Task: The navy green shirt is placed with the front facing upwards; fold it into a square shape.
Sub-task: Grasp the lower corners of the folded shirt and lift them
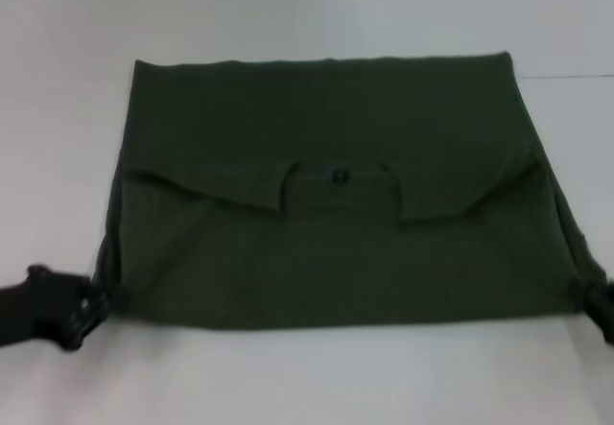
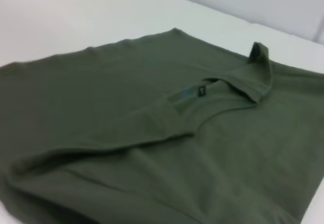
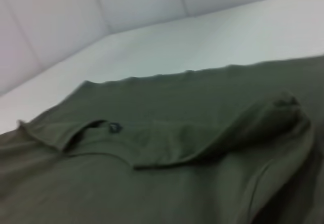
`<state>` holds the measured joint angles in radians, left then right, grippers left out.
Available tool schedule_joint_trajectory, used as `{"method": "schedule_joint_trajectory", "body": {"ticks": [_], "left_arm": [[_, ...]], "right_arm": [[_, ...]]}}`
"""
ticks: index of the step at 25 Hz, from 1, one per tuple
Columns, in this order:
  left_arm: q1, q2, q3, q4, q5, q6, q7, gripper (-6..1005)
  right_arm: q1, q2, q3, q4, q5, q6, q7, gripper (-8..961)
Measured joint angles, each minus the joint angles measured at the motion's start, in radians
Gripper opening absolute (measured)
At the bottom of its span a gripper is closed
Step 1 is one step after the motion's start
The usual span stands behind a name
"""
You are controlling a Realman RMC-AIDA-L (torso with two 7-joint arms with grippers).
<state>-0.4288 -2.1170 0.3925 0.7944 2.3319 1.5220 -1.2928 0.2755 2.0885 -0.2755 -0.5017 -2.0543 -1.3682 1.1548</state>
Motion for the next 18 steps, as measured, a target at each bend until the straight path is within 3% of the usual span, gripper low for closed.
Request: {"method": "schedule_joint_trajectory", "body": {"ticks": [11, 18], "left_arm": [[0.157, -0.019, -0.115, 0.060, 0.003, 0.282, 0.276, 42], [0.217, -0.036, -0.125, 0.106, 0.086, 0.400, 0.304, 41]], "right_arm": [[-0.229, 0.006, 0.028, 0.057, -0.005, -0.242, -0.285, 57], [-0.311, 0.007, 0.029, 0.080, -0.032, -0.307, -0.337, 56]]}}
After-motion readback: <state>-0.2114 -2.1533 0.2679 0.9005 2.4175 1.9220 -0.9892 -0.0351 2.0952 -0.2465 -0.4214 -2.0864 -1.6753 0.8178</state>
